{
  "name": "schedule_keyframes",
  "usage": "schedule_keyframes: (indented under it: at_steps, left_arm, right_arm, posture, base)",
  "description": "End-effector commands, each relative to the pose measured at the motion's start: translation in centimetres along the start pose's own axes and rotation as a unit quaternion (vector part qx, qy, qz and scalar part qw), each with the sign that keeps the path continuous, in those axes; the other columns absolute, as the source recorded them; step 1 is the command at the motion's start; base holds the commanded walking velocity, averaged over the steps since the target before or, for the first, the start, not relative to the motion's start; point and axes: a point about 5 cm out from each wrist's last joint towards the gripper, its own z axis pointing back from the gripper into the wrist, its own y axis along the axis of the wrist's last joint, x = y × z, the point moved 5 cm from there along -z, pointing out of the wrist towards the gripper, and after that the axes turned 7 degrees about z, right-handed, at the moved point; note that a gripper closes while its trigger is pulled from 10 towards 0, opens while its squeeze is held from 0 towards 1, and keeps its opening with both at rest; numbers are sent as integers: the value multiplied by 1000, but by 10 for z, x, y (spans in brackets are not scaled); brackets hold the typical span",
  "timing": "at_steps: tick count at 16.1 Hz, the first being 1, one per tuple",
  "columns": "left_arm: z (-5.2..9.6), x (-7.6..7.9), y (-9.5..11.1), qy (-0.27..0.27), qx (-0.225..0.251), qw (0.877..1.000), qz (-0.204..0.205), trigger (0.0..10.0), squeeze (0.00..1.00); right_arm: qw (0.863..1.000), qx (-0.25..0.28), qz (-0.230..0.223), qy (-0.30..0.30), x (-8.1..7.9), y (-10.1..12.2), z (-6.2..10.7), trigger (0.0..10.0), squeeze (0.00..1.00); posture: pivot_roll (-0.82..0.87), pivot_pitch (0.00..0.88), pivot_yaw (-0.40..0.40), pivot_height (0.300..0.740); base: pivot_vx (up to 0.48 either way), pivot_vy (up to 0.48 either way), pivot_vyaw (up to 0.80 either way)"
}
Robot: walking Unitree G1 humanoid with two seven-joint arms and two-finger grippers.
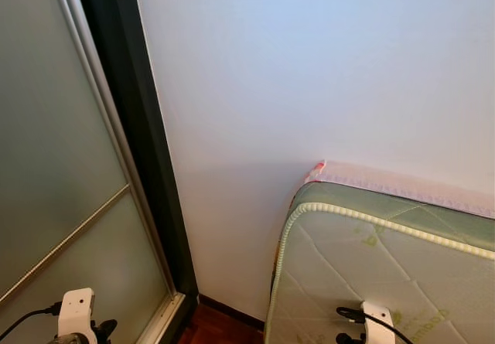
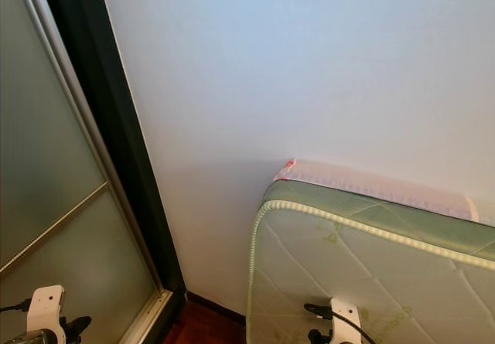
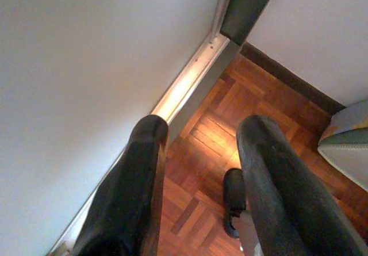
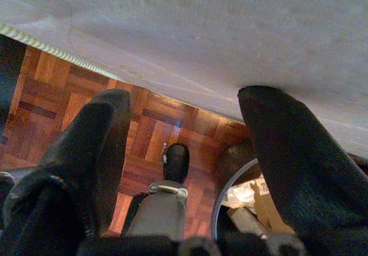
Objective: Clean up the room
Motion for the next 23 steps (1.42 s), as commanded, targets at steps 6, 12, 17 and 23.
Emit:
schedule_keyframes:
  at_steps: [6,12,17,23]
  left_arm:
    - [0,2,2,-5,3,1000,7,10000,0]
    - [0,2,1,-7,2,1000,7,10000,0]
    - [0,3,0,-8,1,1000,8,10000,0]
    - [0,2,0,-7,1,1000,7,10000,0]
  right_arm:
    - [1000,25,-9,-7,3,16,0,10000,0]
    - [1000,24,-8,-8,4,15,0,10000,0]
    - [1000,24,-7,-7,4,14,0,10000,0]
    - [1000,24,-5,-6,3,14,0,10000,0]
  posture:
    - [85,0,-19,740]
    - [83,0,-17,740]
    - [84,0,-19,740]
    - [86,0,-18,740]
  base:
    - [0,0,0]
    - [-84,0,0]
    - [-264,0,0]
    - [-268,0,0]
